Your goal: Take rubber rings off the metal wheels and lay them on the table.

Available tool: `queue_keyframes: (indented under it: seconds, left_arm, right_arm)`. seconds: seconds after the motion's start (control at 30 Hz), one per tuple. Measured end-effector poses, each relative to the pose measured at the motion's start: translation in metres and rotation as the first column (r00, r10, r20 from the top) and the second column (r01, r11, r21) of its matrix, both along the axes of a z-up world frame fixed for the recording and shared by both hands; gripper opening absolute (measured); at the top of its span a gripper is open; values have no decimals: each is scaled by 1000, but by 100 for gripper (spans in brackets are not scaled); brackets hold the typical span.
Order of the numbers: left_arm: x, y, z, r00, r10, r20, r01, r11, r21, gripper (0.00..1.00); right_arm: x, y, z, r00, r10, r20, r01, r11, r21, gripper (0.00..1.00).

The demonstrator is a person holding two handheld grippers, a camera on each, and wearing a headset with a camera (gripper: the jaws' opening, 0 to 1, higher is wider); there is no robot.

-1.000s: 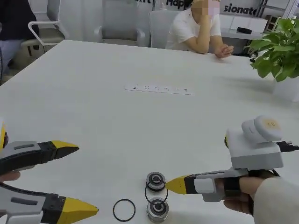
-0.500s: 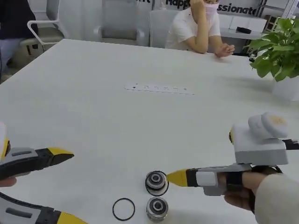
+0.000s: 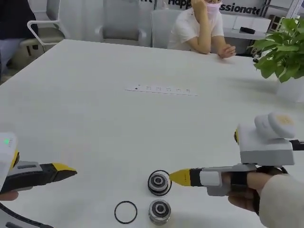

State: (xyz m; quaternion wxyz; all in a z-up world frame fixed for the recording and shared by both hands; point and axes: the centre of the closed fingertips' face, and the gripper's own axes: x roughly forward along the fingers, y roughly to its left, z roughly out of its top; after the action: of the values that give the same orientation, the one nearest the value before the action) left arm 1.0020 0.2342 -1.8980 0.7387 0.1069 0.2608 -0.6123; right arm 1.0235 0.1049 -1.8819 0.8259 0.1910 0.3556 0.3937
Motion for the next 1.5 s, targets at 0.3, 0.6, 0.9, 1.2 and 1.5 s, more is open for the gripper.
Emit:
queue_keyframes:
  seconds: [0.3,0.6,0.9,1.2,1.5]
  left_arm:
    - [-4,1,-6,1000,-14,-18,14,1000,26,93]
    - [-6,2,-8,1000,-15,-26,16,999,39,92]
    - [-6,2,-9,1000,-16,-27,17,999,40,92]
    - [-6,2,-9,999,-13,-31,14,999,42,91]
    - [-9,1,-12,999,-24,-42,26,998,51,91]
  right_arm:
    - [1,3,5,1000,4,8,-4,1000,6,0]
    - [5,13,15,998,34,48,-33,999,-9,0]
    - [5,20,20,996,54,71,-53,998,-20,0]
    - [5,34,35,995,50,91,-53,998,30,0]
    - [4,49,39,991,74,111,-78,996,31,0]
